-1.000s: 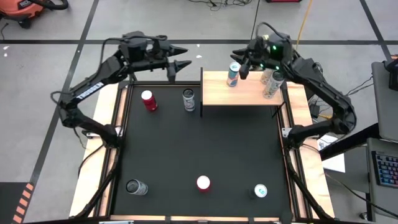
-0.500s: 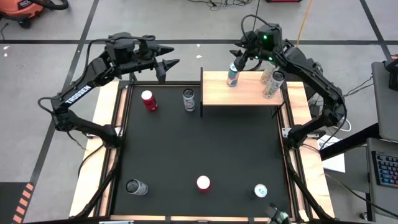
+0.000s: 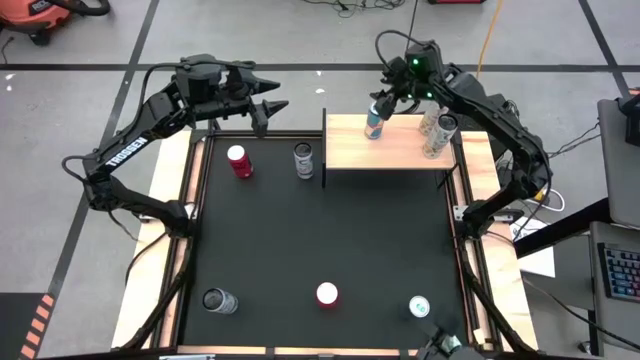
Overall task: Place canned beverage on shelf
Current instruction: Put the left blue soda can on the shelf
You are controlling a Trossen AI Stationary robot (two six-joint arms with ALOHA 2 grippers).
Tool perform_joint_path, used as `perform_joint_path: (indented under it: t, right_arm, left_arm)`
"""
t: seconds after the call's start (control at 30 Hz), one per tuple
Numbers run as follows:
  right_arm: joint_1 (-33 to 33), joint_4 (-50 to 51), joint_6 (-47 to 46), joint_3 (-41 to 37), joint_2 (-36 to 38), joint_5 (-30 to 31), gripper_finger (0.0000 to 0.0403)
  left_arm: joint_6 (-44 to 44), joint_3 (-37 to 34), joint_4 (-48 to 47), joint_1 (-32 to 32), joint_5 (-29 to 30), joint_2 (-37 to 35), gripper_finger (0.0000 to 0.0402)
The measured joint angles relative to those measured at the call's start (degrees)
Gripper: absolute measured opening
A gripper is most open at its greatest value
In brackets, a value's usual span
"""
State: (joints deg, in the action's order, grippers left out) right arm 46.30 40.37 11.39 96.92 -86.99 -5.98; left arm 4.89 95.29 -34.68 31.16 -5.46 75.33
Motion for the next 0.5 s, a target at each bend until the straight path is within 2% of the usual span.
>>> perform_joint_path:
  t: [0.5]
  right_arm:
    - [-0.3, 4.0, -1.9, 0.0, -1.9, -0.1, 0.0251]
  left_arm:
    - [0.1, 0.0, -0.4, 0.0, 0.0, 0.0, 0.0249]
